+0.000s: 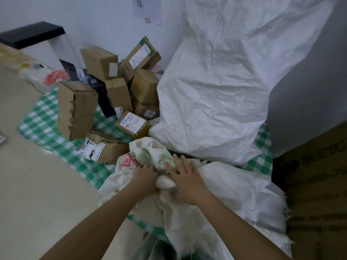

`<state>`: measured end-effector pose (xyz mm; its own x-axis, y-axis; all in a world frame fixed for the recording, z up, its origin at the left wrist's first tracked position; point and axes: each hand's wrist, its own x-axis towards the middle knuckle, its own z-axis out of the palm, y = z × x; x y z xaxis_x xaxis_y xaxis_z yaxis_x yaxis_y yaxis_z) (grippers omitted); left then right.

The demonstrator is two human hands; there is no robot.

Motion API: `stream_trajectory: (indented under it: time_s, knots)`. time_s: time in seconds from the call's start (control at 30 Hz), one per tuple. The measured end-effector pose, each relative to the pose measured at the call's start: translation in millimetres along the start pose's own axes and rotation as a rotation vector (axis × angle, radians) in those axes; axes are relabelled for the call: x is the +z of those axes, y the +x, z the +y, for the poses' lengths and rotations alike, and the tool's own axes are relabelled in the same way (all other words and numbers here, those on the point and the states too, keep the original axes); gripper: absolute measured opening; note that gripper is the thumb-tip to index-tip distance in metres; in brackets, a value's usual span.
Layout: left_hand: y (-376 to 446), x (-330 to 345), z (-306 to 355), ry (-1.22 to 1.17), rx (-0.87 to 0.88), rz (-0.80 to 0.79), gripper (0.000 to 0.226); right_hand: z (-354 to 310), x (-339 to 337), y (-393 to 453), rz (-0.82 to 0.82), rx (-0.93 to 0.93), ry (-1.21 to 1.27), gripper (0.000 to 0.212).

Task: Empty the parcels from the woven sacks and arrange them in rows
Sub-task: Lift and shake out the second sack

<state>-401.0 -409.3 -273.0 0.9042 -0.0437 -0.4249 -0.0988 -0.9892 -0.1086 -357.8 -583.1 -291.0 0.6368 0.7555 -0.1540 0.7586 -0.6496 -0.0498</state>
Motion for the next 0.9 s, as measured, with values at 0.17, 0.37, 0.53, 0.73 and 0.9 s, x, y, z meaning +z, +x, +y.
stream_trajectory:
  time_s: [0.17, 0.37, 0.53, 0.73, 0.9]
  knots:
    - [-10, 11, 13, 0.083, 0.052, 0.221, 0.088, -2, 36, 1, -0.278, 0.011, -0.018, 0.082]
    - [-3, 13, 16, 0.087, 0.065, 0.043, 0.103, 8, 28, 13, -0.359, -0.011, 0.155, 0.081]
    - [7, -12, 5, -0.016, 0.076, -0.087, 0.106, 24, -30, 17, -0.044, 0.138, 0.653, 0.040]
    - [34, -111, -24, -0.372, 0.083, -0.170, 0.075, 60, -110, 33, 0.925, 0.208, 0.380, 0.027]
    - [56, -213, -44, -0.485, 0.173, 0.175, 0.065, 93, -201, 47, 1.175, 0.249, 0.093, 0.020]
